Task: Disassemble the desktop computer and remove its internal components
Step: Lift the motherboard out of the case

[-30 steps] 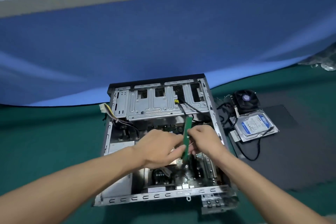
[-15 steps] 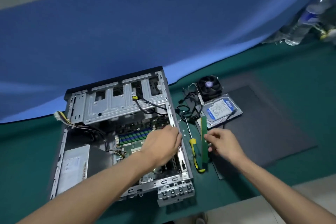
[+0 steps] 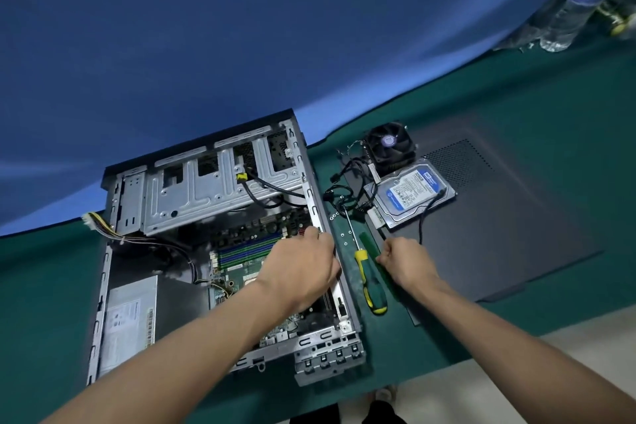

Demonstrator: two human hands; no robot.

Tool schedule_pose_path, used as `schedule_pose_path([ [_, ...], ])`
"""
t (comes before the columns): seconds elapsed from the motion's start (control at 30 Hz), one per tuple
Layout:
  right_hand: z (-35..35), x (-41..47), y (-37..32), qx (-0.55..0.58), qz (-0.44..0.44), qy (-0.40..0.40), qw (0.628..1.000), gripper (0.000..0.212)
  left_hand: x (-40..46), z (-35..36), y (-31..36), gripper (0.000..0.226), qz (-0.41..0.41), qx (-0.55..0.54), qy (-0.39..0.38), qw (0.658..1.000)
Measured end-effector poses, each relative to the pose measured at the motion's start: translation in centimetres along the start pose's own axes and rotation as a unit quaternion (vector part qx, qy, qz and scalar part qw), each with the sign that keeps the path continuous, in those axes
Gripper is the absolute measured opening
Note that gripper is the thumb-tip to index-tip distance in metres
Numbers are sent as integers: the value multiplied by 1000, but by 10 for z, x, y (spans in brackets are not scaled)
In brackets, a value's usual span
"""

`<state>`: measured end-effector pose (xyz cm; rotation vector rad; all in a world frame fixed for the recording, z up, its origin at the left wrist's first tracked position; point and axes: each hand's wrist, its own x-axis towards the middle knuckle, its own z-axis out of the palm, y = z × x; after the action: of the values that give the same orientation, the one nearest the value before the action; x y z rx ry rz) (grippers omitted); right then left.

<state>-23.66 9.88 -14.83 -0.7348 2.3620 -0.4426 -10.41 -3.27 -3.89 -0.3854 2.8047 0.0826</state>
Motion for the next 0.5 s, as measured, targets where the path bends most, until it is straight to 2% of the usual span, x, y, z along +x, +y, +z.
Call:
schedule_pose_path([
  [0.13,-15,-12,-15,69,-25,49,996,26,-2,5,-7,23,18,-55,24,998],
  [0.3,-46,-40,-75,201,-127,92,967,31,-11,17,-29,17,8,-148,9,989],
  [0.4,-50,-55,-112,181,-184,79,963,28,-22,25,-49,12,-44,-153,-14,987],
  [0.5,-34,-56,-146,104,-214,48,970,26,-33,30,-73,12,-119,-149,-40,981],
])
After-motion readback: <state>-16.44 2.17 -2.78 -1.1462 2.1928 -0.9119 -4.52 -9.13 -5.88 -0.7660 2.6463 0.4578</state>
